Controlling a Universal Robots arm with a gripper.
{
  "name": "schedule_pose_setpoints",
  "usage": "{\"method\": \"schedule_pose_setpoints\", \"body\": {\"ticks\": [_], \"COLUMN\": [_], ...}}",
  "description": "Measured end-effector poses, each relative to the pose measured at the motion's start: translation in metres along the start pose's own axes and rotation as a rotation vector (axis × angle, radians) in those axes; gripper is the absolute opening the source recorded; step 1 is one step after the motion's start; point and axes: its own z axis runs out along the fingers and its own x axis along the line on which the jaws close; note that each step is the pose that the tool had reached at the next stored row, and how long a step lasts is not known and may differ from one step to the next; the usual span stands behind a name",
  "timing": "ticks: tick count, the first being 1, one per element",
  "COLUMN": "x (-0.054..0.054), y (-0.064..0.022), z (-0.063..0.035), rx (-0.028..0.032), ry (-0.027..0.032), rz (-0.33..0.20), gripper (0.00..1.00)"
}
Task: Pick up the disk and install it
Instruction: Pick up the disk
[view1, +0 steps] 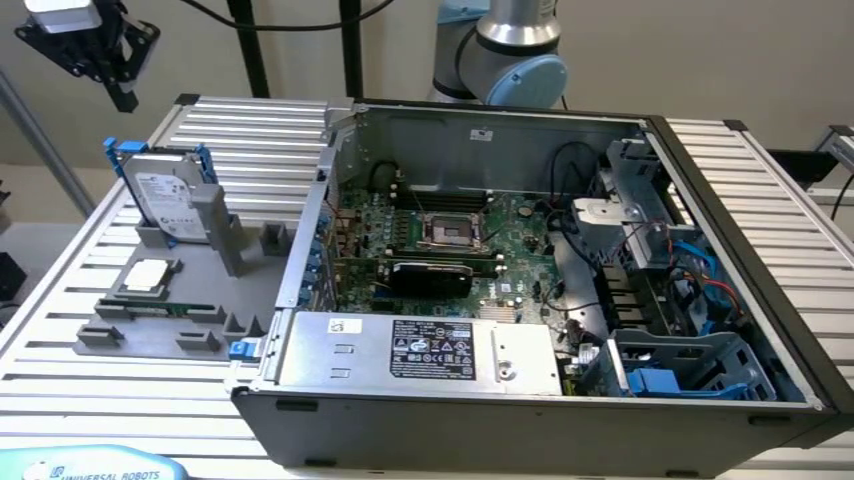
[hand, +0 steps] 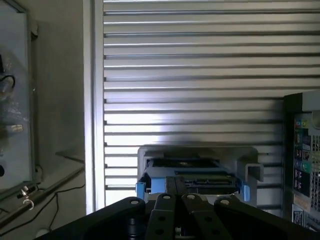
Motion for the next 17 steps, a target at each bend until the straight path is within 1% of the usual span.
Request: {"method": "schedule_pose_setpoints", "body": {"ticks": [6,17], "x": [0.0,0.0], "y": [-0.0002,-0.0004], "z": [0.0036,0.008], "rx": [0.0002,0.0009], "ry": [0.0075,0.0169], "rz": [-0.108,-0.308], "gripper": [0.11,0.11]}}
